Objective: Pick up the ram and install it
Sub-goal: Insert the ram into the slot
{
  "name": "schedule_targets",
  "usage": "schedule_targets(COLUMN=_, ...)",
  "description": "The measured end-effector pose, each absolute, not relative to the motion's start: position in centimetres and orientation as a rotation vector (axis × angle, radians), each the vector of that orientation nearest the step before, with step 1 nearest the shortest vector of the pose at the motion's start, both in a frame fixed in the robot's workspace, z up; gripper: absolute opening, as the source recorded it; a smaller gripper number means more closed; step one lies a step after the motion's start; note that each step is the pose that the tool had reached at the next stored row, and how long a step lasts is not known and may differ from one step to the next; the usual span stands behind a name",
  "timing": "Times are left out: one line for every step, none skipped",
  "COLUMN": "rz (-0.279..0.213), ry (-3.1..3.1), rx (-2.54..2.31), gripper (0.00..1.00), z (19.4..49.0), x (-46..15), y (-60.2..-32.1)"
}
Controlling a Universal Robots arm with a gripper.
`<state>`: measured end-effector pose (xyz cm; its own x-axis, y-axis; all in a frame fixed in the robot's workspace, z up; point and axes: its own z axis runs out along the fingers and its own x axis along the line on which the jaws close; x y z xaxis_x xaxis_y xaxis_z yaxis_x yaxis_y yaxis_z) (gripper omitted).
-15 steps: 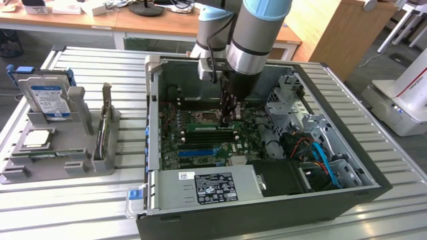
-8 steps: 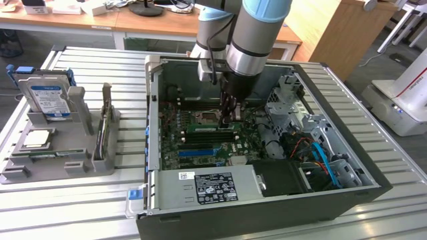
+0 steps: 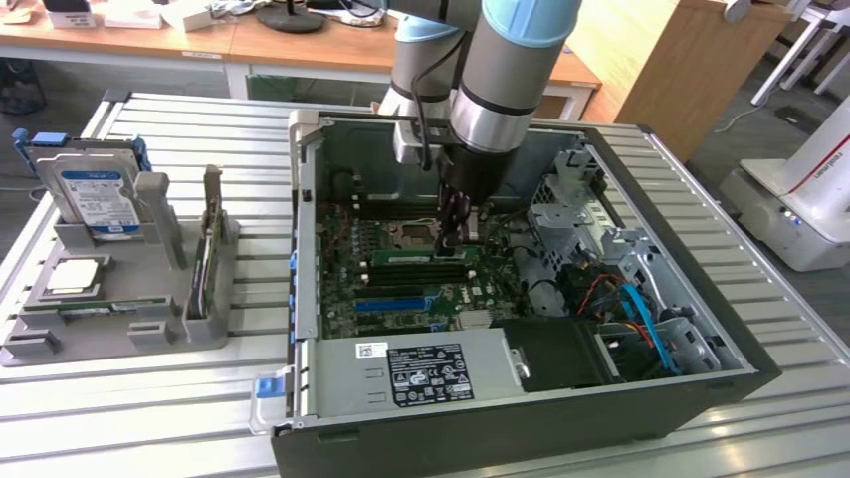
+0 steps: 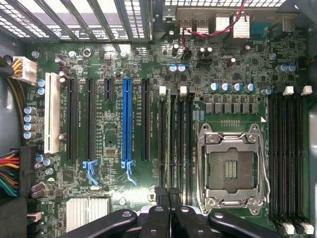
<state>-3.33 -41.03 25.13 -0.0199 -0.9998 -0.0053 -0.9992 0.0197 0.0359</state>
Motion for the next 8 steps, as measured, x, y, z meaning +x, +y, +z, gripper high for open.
schedule_targets(rz=-0.046, ry=-2.228, rx=2.184, gripper=0.12, z=25.12, x=-3.33, y=-41.08)
schedule_targets(rz=-0.046, ry=-2.228, rx=2.184, gripper=0.12, z=25.13, x=-3.33, y=-41.14)
schedule_targets(rz=-0.046, ry=-2.228, rx=2.184, gripper=0.12, z=25.13, x=-3.33, y=-41.19)
schedule_targets(rz=-0.046, ry=-2.228, rx=2.184, gripper=0.12, z=25.13, x=-3.33, y=-41.25)
schedule_targets(rz=-0.046, ry=-2.228, rx=2.184, gripper=0.12, z=25.13, x=-3.33, y=-41.32)
schedule_targets(rz=-0.046, ry=-2.228, rx=2.184, gripper=0.12, z=25.13, x=-3.32, y=-41.39)
schedule_targets(rz=-0.046, ry=-2.228, rx=2.184, gripper=0.12, z=25.13, x=-3.33, y=-41.45)
schedule_targets(rz=-0.046, ry=-2.228, rx=2.184, gripper=0.12, z=25.13, x=-3.33, y=-41.5)
